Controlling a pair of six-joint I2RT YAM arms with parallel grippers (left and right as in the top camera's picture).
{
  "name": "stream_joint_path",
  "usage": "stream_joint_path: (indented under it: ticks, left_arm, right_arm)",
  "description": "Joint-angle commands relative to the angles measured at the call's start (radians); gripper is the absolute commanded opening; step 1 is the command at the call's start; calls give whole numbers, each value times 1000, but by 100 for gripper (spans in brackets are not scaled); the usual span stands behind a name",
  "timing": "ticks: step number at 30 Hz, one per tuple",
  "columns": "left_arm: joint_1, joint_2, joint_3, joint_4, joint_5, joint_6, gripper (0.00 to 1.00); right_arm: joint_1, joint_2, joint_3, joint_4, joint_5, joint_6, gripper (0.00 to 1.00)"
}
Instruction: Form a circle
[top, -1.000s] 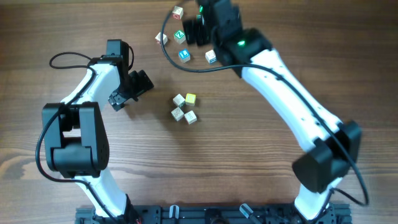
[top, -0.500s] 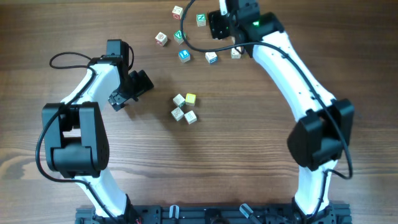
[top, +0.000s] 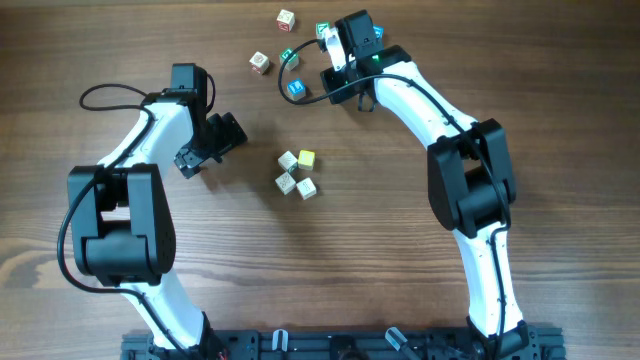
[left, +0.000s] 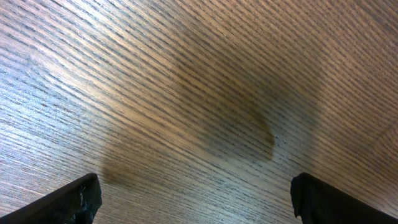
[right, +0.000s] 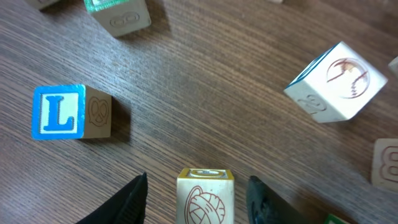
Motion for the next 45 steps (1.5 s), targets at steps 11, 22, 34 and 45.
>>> stream_joint_path:
  ticks: [11,22,34,45]
  left_arm:
    - [3,11,-6,2,-10,-6,100]
    - [3,11,-5,2,-10,-6,100]
    - [3,11,-6,2,-10,-6,100]
    - [3,11,-5,2,-10,-6,100]
  right_arm:
    - [3,45,-13,-10,-23,-8,42]
    - [3,-75,-13,-32,49,-5,31]
    - [3,-301,-23,-509,-47,246,22]
    - [112,-299,-385,-348,-118,414,22]
